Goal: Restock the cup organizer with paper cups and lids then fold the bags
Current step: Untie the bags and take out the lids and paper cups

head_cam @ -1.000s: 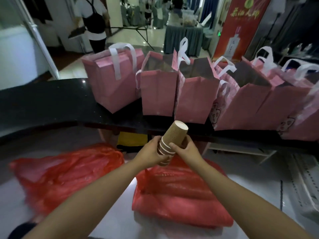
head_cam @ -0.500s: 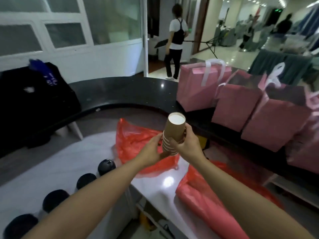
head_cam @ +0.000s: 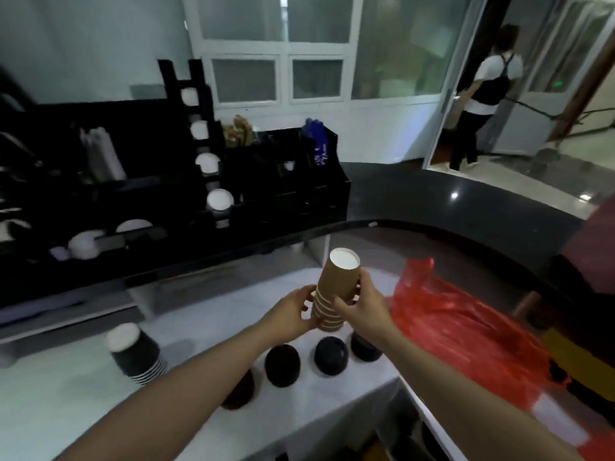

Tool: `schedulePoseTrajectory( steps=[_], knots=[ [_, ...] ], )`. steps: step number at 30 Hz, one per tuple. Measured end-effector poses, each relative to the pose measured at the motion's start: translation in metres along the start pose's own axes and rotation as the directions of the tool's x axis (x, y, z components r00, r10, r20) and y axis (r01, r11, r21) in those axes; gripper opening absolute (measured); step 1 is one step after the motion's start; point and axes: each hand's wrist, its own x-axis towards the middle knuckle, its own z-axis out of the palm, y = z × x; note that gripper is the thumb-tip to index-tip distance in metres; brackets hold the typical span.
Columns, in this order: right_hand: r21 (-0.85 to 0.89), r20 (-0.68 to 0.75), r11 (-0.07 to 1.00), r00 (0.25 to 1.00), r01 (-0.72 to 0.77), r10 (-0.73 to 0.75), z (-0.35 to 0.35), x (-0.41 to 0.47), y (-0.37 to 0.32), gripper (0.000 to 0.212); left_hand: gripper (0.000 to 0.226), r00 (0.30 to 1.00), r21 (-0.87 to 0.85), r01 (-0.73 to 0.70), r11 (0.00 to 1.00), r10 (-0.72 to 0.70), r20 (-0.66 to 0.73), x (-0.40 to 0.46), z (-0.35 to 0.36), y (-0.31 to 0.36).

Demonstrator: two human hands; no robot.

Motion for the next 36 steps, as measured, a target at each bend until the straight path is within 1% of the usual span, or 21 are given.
schedulePoseTrajectory(
  steps=[3,6,9,11,13,16,19,24,27,30,32,34,36],
  knots=[
    [0.023,0.143,1.0,0.99,0.007,-0.01,0.071,0.029,-0.021,0.063,0.068,0.995,0.065,0.092,0.994,-0.091,-0.029,-0.013,-0.051,-0.063],
    [0.014,0.256,1.0,0.966,0.019,-0.022,0.138,0.05,-0.036,0.061,0.064,0.983,0.108,0.18,0.978,-0.174,-0.066,-0.031,-0.091,-0.119],
    [0.013,0.348,1.0,0.937,0.016,-0.02,0.194,0.064,-0.049,0.062,0.064,0.958,0.123,0.28,0.952,-0.268,-0.105,-0.056,-0.117,-0.164],
    [-0.002,0.404,1.0,0.914,0.022,-0.019,0.222,0.068,-0.053,0.063,0.063,0.944,0.147,0.325,0.934,-0.312,-0.104,-0.073,-0.126,-0.184],
    [-0.016,0.469,0.999,0.883,0.036,-0.025,0.247,0.071,-0.054,0.067,0.062,0.928,0.172,0.372,0.912,-0.36,-0.094,-0.088,-0.132,-0.2],
    [-0.052,0.569,0.997,0.822,0.065,-0.024,0.279,0.073,-0.052,0.082,0.053,0.904,0.19,0.427,0.884,-0.413,-0.108,-0.108,-0.131,-0.216],
    [-0.076,0.647,0.99,0.761,0.117,-0.041,0.303,0.074,-0.049,0.087,0.045,0.89,0.191,0.456,0.869,-0.449,-0.081,-0.131,-0.119,-0.224],
    [-0.081,0.734,0.987,0.679,0.14,-0.036,0.333,0.075,-0.044,0.086,0.06,0.839,0.162,0.543,0.824,-0.531,-0.115,-0.163,-0.104,-0.245],
    [-0.112,0.756,0.977,0.654,0.183,-0.036,0.342,0.074,-0.035,0.086,0.051,0.807,0.177,0.591,0.787,-0.575,-0.135,-0.171,-0.097,-0.249],
    [-0.141,0.764,0.97,0.645,0.2,-0.022,0.346,0.074,-0.029,0.088,0.044,0.819,0.208,0.573,0.792,-0.552,-0.156,-0.175,-0.092,-0.248],
    [-0.17,0.783,0.96,0.622,0.221,-0.005,0.344,0.073,-0.026,0.089,0.039,0.83,0.221,0.557,0.801,-0.541,-0.132,-0.176,-0.088,-0.244],
    [-0.22,0.788,0.946,0.615,0.238,0.028,0.34,0.073,-0.024,0.083,0.032,0.86,0.242,0.507,0.827,-0.504,-0.081,-0.175,-0.087,-0.238],
    [-0.289,0.765,0.926,0.639,0.241,0.072,0.333,0.076,-0.02,0.07,0.026,0.889,0.267,0.447,0.854,-0.458,-0.024,-0.17,-0.086,-0.233]
  ],
)
